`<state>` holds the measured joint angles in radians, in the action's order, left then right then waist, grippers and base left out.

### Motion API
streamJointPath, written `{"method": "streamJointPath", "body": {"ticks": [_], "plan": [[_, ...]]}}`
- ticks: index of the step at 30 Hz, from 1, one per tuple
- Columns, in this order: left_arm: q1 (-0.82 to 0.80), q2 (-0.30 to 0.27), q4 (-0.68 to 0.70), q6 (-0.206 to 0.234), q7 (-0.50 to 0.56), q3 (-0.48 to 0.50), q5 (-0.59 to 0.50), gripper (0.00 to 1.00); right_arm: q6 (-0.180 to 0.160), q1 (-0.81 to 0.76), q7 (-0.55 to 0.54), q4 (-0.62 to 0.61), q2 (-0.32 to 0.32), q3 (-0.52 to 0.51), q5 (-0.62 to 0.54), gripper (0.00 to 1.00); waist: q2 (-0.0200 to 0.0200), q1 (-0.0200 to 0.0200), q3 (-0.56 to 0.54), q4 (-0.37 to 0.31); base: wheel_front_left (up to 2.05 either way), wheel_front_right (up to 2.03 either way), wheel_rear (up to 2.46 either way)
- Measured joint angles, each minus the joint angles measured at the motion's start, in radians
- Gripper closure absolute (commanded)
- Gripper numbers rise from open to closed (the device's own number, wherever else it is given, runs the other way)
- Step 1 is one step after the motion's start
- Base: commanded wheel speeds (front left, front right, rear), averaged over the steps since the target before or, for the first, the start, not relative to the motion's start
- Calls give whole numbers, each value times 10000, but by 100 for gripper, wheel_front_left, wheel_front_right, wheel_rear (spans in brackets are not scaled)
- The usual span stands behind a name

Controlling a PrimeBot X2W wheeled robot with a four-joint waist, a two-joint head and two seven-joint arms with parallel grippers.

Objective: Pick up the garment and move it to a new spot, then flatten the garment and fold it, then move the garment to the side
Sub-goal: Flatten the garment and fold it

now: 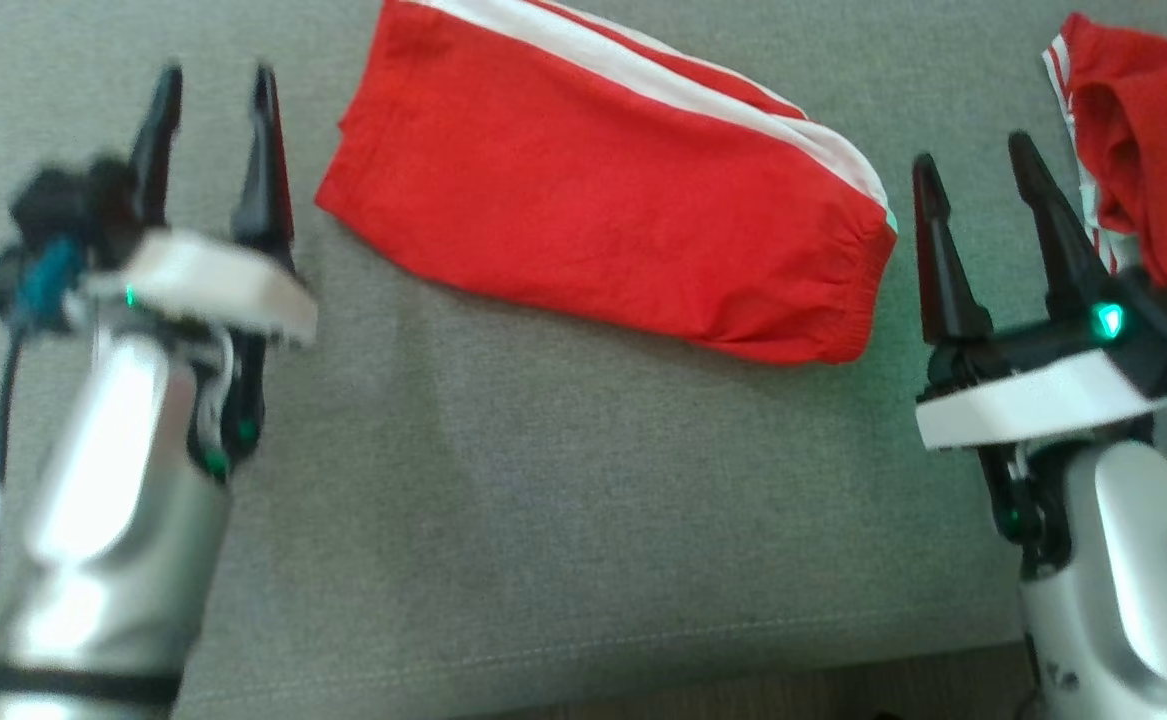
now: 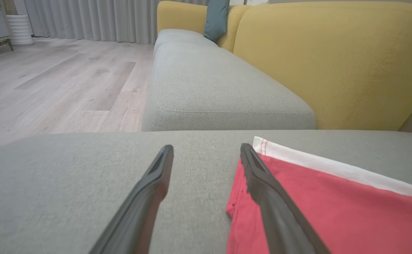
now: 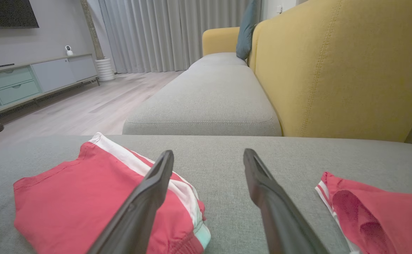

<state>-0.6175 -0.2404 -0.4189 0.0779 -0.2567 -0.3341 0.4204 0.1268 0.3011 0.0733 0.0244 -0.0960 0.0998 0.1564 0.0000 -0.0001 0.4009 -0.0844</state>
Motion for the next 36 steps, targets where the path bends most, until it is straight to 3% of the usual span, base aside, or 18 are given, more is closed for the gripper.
{"method": "streamJointPath", "body": {"ticks": [5,10,23,29,32,36], "plan": [[1827,265,1624,288,0,573,-591,0,0,-780,-31,-430,199,-259,-165,0,0,0,-355,207,0,0,0],[3158,502,2383,282,0,882,-907,0,0,-1511,-121,-736,253,-529,-257,0,0,0,-559,452,0,0,0],[3514,744,2681,-33,0,1446,-1306,0,0,-1904,-222,-1083,435,-700,-257,0,0,0,-632,533,0,0,0],[3007,727,1875,-836,186,997,-1390,0,0,-1901,-299,-1124,451,-683,-244,0,0,0,-463,467,0,0,0],[1841,734,894,-1390,767,623,-1358,0,0,-1879,-309,-1143,454,-569,-213,0,0,1,-313,335,0,0,0],[163,750,-677,-1791,1597,353,-1114,0,0,-1850,-309,-1080,464,-380,-63,0,0,1,-170,0,0,0,0]]}}
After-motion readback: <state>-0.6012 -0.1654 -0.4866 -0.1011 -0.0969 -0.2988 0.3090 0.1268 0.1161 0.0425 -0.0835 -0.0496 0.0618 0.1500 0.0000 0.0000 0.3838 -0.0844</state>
